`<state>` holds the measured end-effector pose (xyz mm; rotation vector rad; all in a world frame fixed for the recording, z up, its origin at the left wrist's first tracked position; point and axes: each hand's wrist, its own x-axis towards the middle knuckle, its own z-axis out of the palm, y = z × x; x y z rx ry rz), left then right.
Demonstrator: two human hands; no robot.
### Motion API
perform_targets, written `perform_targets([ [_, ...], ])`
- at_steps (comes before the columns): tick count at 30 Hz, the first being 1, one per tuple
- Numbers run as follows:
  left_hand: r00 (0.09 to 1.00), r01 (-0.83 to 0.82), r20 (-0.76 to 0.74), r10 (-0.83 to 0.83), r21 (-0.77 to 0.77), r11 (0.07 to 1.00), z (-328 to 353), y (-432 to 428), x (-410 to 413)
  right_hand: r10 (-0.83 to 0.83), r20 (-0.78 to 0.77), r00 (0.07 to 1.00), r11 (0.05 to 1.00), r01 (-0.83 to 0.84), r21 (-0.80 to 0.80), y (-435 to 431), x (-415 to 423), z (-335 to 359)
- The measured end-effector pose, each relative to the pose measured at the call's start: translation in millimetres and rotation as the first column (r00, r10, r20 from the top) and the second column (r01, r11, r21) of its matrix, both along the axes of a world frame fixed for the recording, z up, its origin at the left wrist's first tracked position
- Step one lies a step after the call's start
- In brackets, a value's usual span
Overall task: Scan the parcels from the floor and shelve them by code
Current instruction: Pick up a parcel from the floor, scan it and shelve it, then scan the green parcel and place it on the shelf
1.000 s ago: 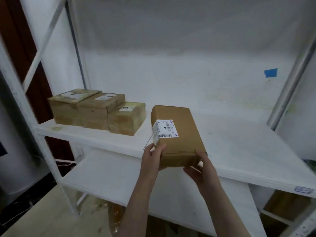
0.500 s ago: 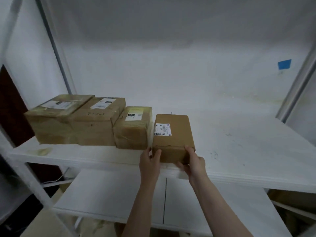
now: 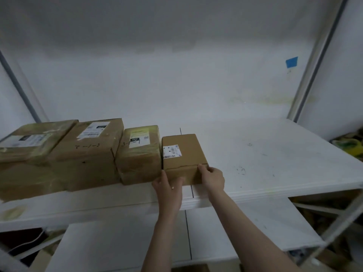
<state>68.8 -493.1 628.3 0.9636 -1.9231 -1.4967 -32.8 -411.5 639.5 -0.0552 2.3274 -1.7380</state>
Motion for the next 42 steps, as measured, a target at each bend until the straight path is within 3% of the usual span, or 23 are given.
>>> perform_targets([
  [4,0.998,0.038,-0.055,-0.038,0.003,0.999,-4.7,9.0,-1.9,0.032,-0.003,0.999,0.998,-0.032,-0.062,4.2,2.1,-2.9],
  [8,0.997,0.031,-0.074,-0.036,-0.065,0.997,-10.4,35.6,-5.9,-0.040,0.045,0.998,0.984,0.048,-0.172,25.0,7.3,-13.8],
  [11,0.991,0.082,-0.092,-0.095,-0.134,0.988,-19.8,63.0,-15.0,-0.213,0.021,0.977,0.942,0.211,-0.259,55.8,7.9,-22.9],
  [14,0.970,0.219,-0.066,-0.233,-0.171,0.961,-32.8,100.0,-26.1,-0.440,-0.019,0.898,0.856,0.413,-0.311,104.7,4.9,-37.8],
  [20,0.875,0.481,0.049,-0.481,-0.180,0.858,-73.2,200.6,-45.3,-0.717,0.029,0.696,0.679,0.708,-0.193,239.2,2.0,-100.4],
  [26,0.711,0.696,0.272,-0.648,-0.146,0.703,-138.2,306.5,-64.0,-0.844,0.147,0.516,0.523,0.852,0.012,379.5,9.2,-175.2],
  [34,0.420,0.836,0.608,-0.673,0.028,0.548,-259.3,426.8,-116.4,-0.816,0.272,0.510,0.576,0.761,0.300,522.1,-11.2,-290.0],
  [42,0.172,0.847,0.812,-0.557,0.167,0.504,-409.7,452.6,-160.7,-0.670,0.484,0.563,0.741,0.549,0.387,573.6,-41.6,-453.9],
])
